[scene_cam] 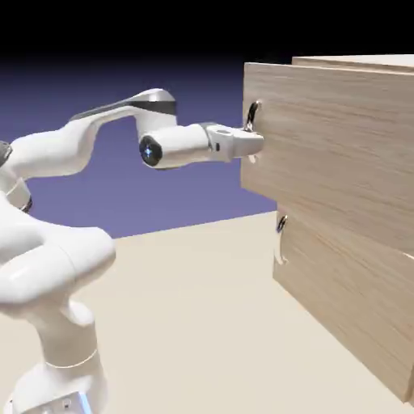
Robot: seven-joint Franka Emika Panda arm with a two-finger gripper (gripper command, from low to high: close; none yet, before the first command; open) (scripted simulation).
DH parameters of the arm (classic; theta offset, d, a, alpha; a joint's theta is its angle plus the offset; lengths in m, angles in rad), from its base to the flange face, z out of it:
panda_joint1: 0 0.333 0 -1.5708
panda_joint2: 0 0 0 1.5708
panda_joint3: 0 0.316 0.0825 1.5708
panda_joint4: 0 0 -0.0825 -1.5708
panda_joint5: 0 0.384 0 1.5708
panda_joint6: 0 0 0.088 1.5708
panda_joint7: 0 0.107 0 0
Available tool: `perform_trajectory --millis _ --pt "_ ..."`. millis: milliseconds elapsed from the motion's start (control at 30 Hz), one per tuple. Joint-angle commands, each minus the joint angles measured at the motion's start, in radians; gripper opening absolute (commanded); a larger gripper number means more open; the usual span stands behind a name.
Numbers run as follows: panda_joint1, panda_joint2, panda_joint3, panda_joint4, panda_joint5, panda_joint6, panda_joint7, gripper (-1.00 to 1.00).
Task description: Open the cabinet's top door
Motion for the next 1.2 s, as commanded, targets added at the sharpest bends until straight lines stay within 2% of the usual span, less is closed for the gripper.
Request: perform_trajectory --millis 0,267,533,867,1167 --pt "0.028 -0.006 -0.027 -0.036 -0.016 -0.030 -0.008 -1.00" --pt "0.194 -0.073 -0.304 -0.289 -0.229 -0.288 -0.057 -1.00" --pt "0.209 -0.116 -0.594 -0.407 -0.491 -0.503 -0.092 -1.00" --pt "0.136 -0.045 -0.957 -0.426 -0.839 -0.746 -0.173 -1.00" --pt "0.104 0.182 -1.283 -0.322 -1.182 -0.968 -0.302 -1.00"
